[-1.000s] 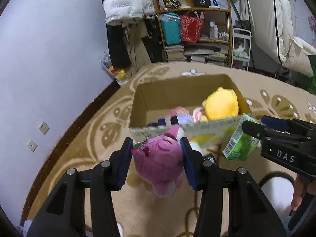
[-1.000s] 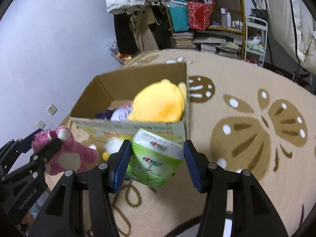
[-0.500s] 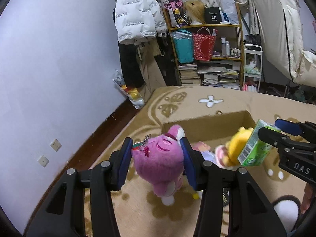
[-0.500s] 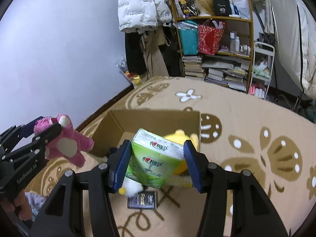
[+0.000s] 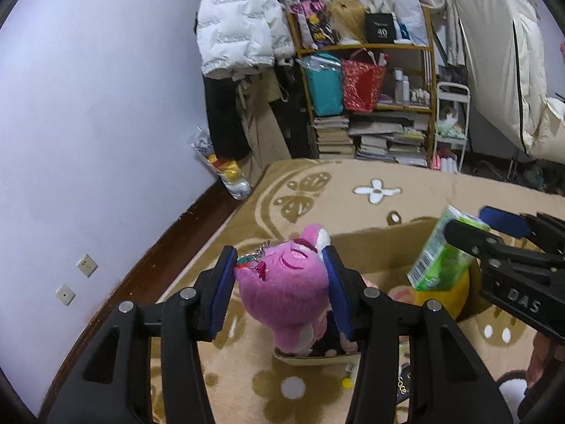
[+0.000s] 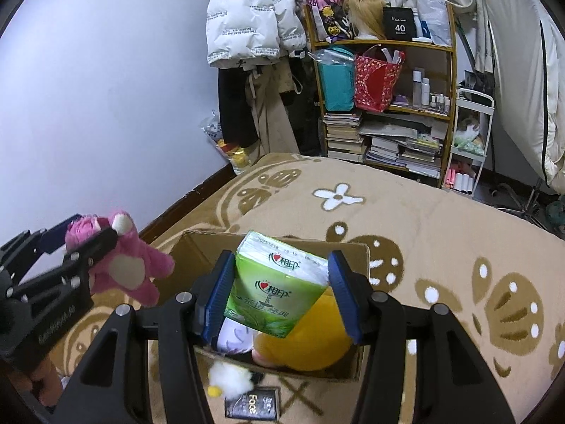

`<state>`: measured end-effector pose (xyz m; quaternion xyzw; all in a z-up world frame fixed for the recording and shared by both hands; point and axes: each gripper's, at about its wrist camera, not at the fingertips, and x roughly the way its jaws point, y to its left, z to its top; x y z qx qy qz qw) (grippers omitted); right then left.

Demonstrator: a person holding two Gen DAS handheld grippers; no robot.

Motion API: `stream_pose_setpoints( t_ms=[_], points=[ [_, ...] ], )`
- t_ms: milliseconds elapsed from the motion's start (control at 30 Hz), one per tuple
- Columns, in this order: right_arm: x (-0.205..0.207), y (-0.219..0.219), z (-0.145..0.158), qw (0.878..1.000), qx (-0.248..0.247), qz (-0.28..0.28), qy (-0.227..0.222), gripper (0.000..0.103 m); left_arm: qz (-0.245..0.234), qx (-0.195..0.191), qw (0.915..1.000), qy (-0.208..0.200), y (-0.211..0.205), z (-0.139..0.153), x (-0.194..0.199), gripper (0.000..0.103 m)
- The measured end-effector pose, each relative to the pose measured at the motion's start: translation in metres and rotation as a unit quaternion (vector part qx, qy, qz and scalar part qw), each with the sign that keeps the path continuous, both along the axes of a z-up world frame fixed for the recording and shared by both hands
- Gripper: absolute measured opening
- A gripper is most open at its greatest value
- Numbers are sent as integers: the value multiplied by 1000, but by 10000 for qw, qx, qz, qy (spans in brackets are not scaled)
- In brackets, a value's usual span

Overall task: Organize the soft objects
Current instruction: 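Carry bear and green packet over the box and open both tools, then move both tools back toward the white pompom toy and black packet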

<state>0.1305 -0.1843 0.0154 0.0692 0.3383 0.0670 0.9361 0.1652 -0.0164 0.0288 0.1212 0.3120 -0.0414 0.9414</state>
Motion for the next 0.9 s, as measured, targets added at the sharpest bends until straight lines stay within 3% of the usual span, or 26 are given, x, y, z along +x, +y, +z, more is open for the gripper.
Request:
stream_pose_setpoints(
  t_ms=[233, 433, 500, 733, 900],
  points=[
    [14, -2, -13, 10000, 35, -25, -28, 59, -44, -215, 9994, 267, -3, -19, 10, 48],
    [20, -5, -22, 9998, 139, -47, 100, 60, -59, -163, 9991, 380, -6, -28, 15, 51],
    [21, -6, -22, 9998, 200, -24, 96, 61, 31, -82, 9994, 328, -6, -30, 15, 59],
    [15, -10, -18, 9994, 261, -195, 93, 92, 174, 198, 9993, 269, -3, -28, 8, 87],
    [6, -13, -13, 9994, 237, -215, 138, 96, 284, 243, 9991, 191, 4, -20, -4, 102]
  ],
)
